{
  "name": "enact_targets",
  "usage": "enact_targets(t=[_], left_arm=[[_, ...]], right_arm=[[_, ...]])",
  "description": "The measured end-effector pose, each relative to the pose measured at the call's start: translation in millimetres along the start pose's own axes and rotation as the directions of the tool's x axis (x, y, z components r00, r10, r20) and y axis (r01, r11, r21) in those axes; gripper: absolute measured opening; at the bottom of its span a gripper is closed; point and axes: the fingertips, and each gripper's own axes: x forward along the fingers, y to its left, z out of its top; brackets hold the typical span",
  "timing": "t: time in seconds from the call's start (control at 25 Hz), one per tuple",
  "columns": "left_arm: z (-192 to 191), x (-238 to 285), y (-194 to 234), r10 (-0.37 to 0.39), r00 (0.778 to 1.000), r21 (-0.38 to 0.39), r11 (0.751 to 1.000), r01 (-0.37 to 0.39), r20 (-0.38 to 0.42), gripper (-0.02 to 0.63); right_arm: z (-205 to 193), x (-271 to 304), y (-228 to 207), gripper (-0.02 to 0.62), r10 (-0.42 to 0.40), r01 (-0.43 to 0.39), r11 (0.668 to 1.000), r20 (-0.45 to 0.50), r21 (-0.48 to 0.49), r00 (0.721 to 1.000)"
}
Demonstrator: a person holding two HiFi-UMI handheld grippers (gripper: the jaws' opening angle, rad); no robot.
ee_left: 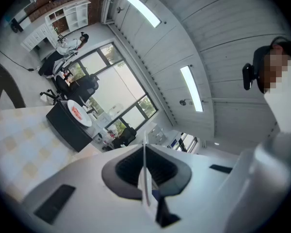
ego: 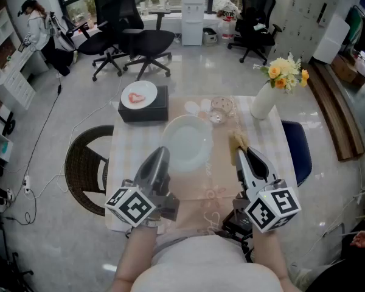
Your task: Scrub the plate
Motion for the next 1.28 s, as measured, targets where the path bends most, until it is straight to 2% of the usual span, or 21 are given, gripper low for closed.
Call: enact_targets(t=[0.8, 1.28], left_arm=[[-7, 3, -10, -0.044, 0.999, -0.034, 0.998, 0.043, -0.012, 0.02], [-11, 7, -18, -0.058, 0.998, -0.053, 0.997, 0.057, -0.027, 0.02]], right_arm=[[4, -2, 2, 0.048, 0.001, -0.001, 1.0, 0.027, 0.022, 1.0], [31, 26, 49, 0.048, 0.161, -0.161, 0.987, 0.07, -0.002, 0.985]])
